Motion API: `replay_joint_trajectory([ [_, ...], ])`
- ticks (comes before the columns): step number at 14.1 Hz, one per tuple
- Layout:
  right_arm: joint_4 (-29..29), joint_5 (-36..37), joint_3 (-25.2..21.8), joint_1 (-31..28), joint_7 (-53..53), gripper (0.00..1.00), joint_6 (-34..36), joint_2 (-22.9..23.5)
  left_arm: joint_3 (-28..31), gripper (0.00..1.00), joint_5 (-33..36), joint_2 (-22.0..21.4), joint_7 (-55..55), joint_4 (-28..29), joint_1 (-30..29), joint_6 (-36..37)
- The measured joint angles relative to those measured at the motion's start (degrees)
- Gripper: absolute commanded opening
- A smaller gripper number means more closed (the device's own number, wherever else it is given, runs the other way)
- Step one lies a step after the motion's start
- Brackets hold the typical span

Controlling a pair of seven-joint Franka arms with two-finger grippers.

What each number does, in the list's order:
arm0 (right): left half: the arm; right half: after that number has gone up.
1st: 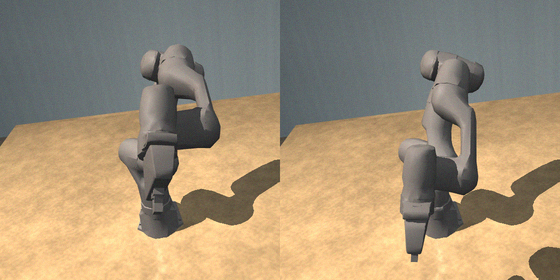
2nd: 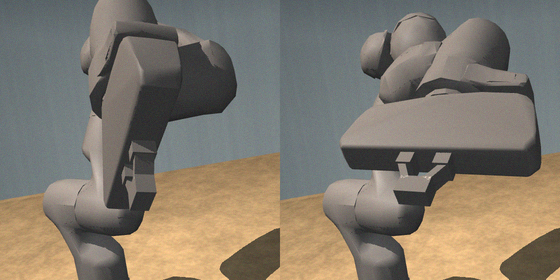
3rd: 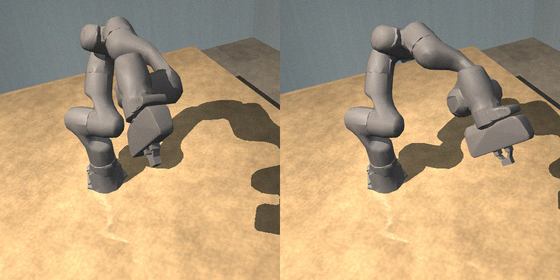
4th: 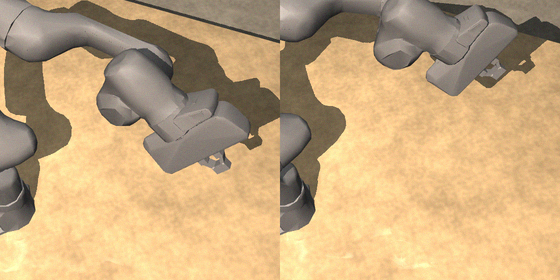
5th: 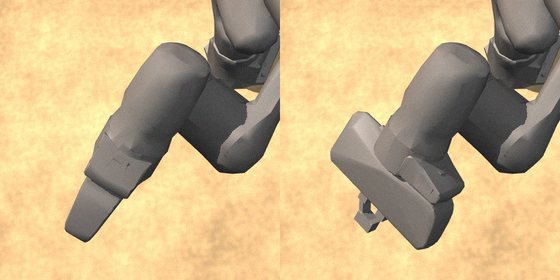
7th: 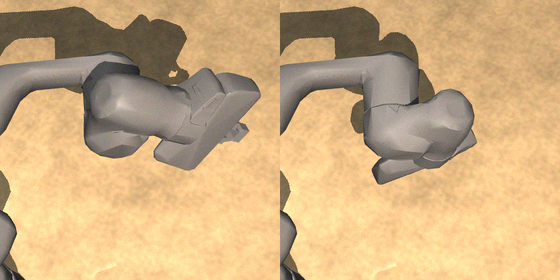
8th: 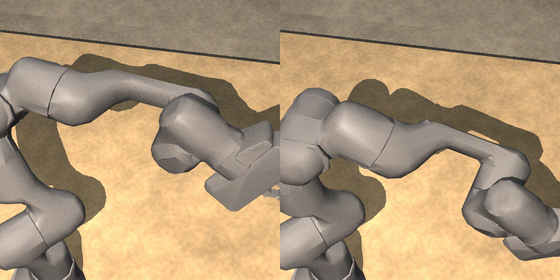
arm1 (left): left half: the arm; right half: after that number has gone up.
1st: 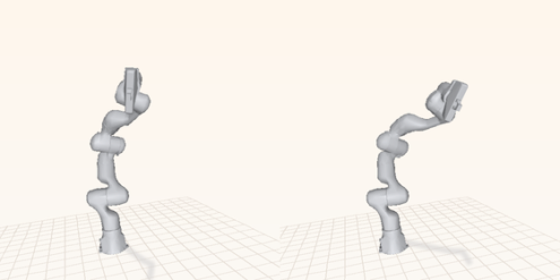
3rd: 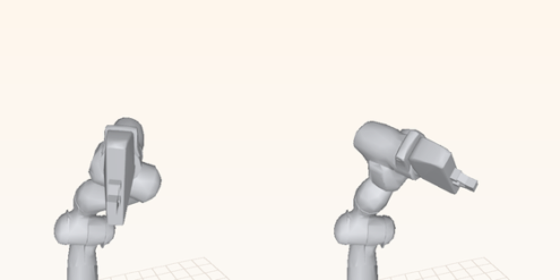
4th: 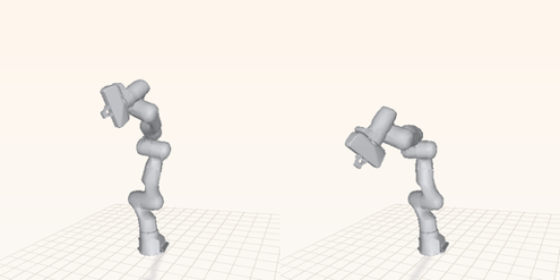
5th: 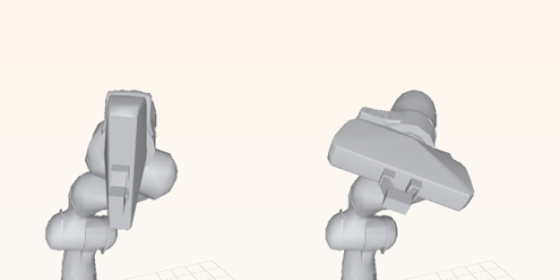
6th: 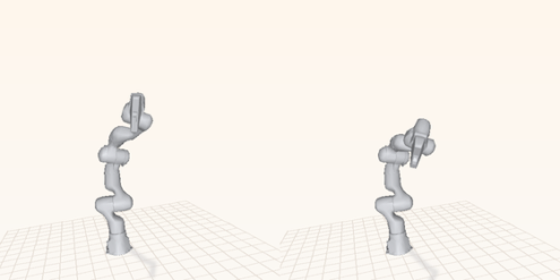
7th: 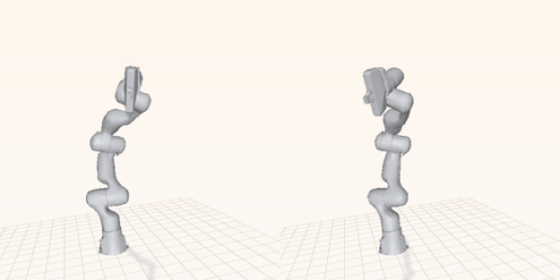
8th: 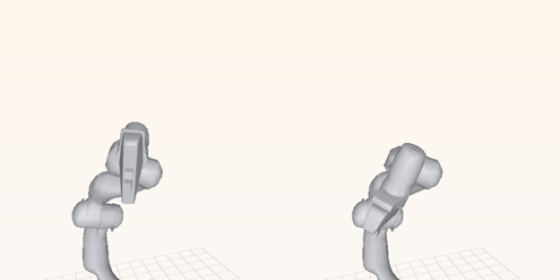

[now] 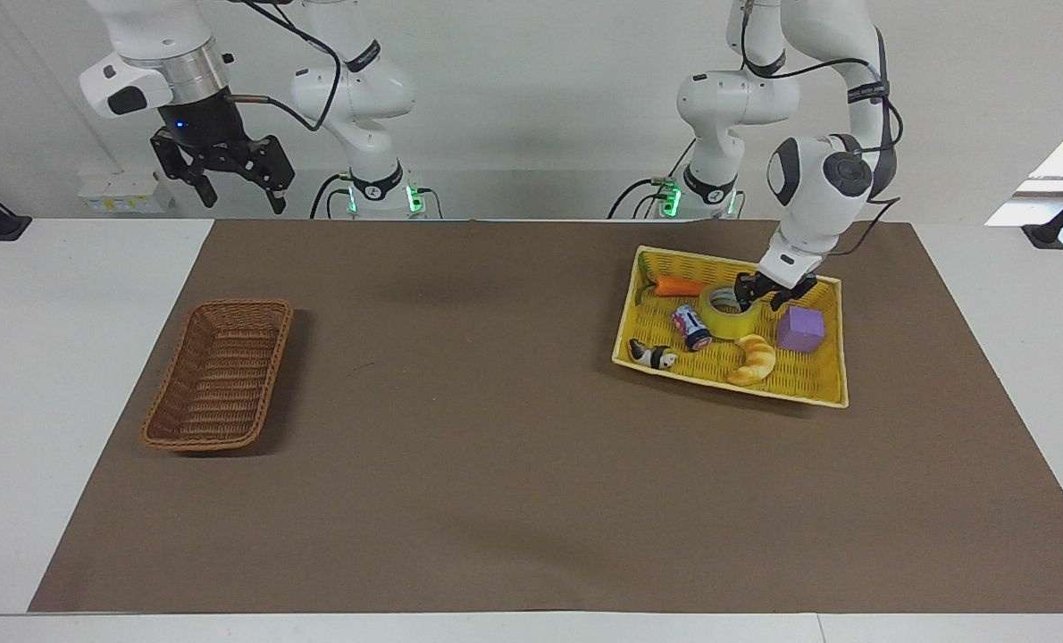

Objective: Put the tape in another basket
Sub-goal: 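Reach the left gripper into the yellow tray toward the tape roll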

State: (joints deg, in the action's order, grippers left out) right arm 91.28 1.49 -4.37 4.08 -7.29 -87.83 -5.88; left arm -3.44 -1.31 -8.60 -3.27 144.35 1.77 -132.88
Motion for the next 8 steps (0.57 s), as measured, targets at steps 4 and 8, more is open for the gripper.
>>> replay_joint_trajectory([
  [4,0.00,0.00,0.00,0.00,0.00,1.00,0.00,0.00,-0.06,0.00,-0.01,0.39,-0.13,-0.15,0.44,-0.37],
  [8,0.00,0.00,0.00,0.00,0.00,1.00,0.00,0.00,0.33,0.00,-0.01,0.19,-0.08,-6.14,0.36,5.96],
])
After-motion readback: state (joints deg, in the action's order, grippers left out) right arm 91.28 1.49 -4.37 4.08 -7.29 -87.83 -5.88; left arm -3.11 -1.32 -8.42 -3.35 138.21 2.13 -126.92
